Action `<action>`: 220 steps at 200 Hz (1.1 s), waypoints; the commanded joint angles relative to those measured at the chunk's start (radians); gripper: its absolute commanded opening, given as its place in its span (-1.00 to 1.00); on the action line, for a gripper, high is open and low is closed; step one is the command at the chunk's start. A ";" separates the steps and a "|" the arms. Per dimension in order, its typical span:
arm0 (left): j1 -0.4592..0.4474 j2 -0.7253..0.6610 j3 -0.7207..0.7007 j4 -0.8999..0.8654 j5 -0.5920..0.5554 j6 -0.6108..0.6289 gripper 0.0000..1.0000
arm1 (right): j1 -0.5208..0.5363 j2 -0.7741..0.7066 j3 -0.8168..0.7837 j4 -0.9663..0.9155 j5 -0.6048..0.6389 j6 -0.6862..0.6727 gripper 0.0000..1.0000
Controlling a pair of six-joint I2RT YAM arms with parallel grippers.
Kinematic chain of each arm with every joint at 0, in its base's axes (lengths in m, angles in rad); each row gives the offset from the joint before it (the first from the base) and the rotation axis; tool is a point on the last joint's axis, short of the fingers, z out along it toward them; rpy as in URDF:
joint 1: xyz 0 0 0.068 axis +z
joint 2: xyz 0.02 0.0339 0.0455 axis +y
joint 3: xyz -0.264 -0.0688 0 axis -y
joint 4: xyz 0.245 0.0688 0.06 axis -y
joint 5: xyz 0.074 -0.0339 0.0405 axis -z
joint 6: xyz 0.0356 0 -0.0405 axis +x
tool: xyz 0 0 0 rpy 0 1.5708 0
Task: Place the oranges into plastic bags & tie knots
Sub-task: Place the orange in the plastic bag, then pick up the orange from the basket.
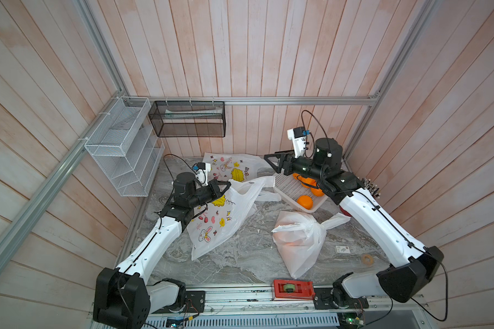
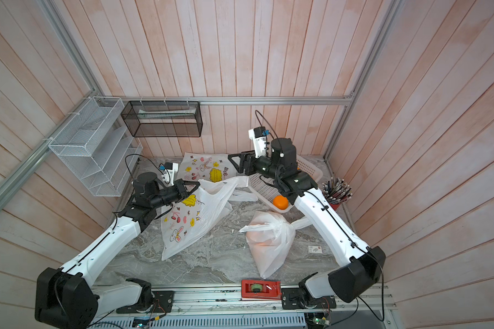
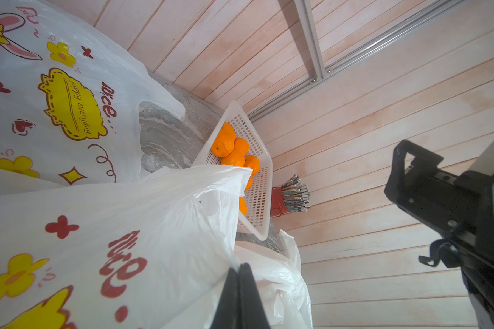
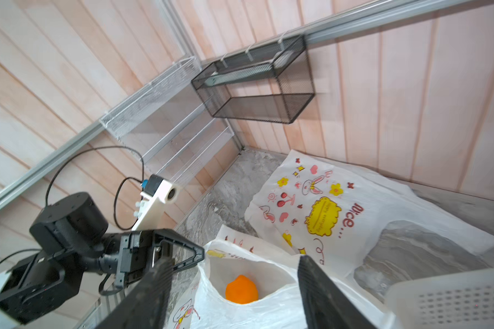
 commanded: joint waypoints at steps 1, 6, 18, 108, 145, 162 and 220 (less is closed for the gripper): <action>0.003 -0.016 -0.009 -0.016 -0.014 0.034 -1.00 | -0.089 -0.025 -0.069 -0.061 0.078 -0.024 0.58; 0.005 -0.015 -0.010 -0.018 -0.014 0.037 -1.00 | -0.106 -0.032 -0.084 -0.065 0.090 -0.027 0.62; 0.004 -0.017 -0.009 -0.020 -0.015 0.044 -1.00 | -0.166 -0.039 -0.121 -0.066 0.101 -0.034 0.69; 0.005 -0.001 -0.002 -0.011 -0.011 0.066 -1.00 | -0.322 0.224 -0.113 -0.168 0.285 -0.162 0.91; 0.003 0.016 0.006 0.000 0.004 0.062 -1.00 | -0.322 0.420 -0.002 -0.165 0.358 -0.210 0.91; 0.004 0.023 0.011 -0.001 0.011 0.062 -1.00 | -0.324 0.537 0.127 -0.263 0.441 -0.243 0.89; 0.005 0.031 0.007 0.010 0.019 0.057 -1.00 | -0.326 0.684 0.211 -0.344 0.582 -0.254 0.88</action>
